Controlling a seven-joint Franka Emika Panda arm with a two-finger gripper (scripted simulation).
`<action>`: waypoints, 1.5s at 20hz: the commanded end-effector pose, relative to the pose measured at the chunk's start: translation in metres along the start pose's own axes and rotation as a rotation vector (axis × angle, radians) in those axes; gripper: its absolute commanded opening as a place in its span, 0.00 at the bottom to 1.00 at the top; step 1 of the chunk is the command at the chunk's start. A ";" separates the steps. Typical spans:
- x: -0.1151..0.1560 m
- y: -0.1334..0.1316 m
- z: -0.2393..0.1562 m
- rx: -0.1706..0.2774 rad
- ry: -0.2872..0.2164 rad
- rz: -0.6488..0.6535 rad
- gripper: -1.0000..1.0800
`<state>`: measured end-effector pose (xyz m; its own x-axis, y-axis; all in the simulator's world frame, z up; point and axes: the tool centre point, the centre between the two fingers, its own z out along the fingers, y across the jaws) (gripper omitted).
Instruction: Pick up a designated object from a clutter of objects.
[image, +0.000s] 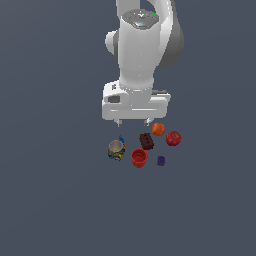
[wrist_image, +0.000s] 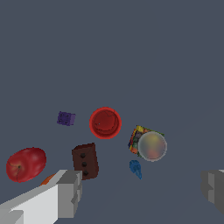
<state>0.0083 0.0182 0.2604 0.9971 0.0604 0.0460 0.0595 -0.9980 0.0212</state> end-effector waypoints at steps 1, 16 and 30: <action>-0.005 -0.011 0.025 0.001 -0.006 -0.020 0.96; -0.062 -0.075 0.155 0.019 -0.037 -0.139 0.96; -0.079 -0.087 0.179 0.025 -0.045 -0.162 0.96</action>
<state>-0.0667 0.0969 0.0771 0.9755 0.2202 -0.0004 0.2202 -0.9755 0.0003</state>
